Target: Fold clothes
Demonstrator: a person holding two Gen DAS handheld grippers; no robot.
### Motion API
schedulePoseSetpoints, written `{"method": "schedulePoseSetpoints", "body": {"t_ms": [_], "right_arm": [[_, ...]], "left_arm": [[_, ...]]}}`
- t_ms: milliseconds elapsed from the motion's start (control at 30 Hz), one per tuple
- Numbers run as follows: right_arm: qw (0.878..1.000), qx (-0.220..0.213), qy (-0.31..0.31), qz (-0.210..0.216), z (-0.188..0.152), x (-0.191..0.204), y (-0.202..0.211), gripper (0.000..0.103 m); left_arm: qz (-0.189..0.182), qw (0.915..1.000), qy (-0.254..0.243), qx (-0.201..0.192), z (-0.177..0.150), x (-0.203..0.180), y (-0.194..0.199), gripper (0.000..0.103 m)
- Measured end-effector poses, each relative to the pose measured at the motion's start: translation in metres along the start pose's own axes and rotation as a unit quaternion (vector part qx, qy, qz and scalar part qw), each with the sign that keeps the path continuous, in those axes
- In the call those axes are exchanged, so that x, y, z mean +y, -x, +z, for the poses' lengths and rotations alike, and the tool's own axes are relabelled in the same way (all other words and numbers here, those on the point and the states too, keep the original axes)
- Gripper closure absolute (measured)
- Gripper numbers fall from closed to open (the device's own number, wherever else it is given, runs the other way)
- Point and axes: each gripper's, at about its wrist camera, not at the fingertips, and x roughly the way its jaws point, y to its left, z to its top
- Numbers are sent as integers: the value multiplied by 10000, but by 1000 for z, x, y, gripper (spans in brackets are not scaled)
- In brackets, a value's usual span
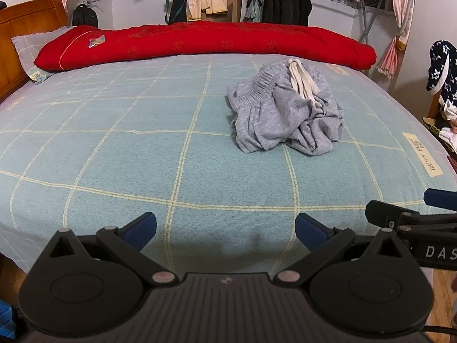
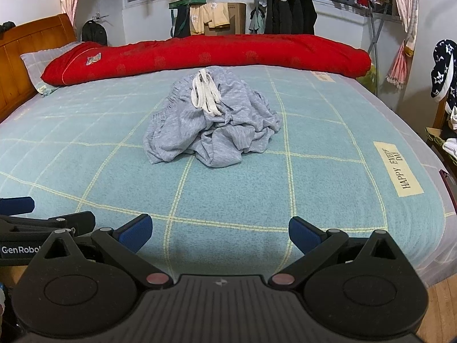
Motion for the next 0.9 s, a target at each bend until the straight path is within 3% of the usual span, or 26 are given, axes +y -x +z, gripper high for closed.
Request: {"method": "schedulePoseSetpoints", "body": {"t_ms": [900], "right_arm": [[9999,101,0,-77,1,-5,-11,0]], "left_arm": [[-106,9999,30,133,5,0,-18,1]]}}
